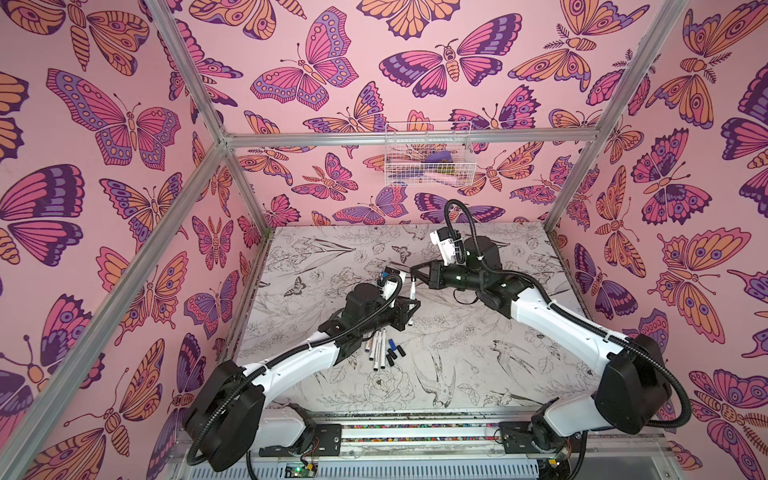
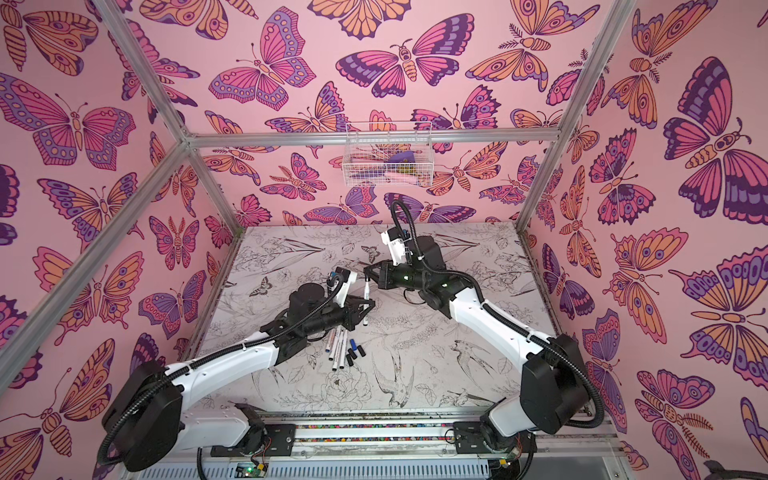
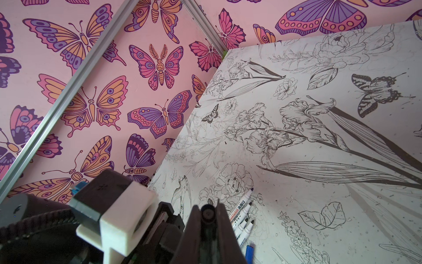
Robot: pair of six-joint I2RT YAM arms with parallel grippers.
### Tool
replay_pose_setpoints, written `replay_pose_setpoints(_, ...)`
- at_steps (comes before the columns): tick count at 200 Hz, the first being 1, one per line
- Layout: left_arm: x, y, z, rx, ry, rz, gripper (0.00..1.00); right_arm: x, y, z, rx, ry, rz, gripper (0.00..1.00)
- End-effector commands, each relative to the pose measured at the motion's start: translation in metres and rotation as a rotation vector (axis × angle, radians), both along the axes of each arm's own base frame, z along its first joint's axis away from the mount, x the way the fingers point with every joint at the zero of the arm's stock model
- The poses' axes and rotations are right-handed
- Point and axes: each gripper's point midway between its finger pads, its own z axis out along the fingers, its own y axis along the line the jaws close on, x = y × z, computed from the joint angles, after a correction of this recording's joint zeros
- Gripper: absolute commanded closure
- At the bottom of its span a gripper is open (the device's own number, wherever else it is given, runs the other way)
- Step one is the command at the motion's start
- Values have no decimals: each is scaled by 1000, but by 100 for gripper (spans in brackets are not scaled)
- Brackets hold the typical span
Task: Insert the pens into the pen caps
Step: 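Press the black cap down onto the marker tip held by the left gripper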
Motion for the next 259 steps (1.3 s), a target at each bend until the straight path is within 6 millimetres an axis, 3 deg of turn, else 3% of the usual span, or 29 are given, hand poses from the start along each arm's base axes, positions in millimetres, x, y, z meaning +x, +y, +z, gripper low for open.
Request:
replay_pose_setpoints(1, 0, 0, 12, -34, -32, 12, 100, -2, 4, 8, 11, -25, 21, 100)
replay_pose_setpoints(76, 11, -2, 24, -80, -60, 46, 100, -24, 0, -3, 4, 4, 68, 100)
replay_pose_setpoints(170, 37, -3, 64, -129, -159, 55, 100, -62, 0, 3, -8, -14, 245, 100)
replay_pose_setpoints(219, 50, 9, 99, -67, -342, 126, 100, -67, -8, 5, -76, -53, 254, 100)
replay_pose_setpoints(259, 44, 12, 117, 24, -562, 168, 100, -68, -8, 11, -105, -81, 275, 100)
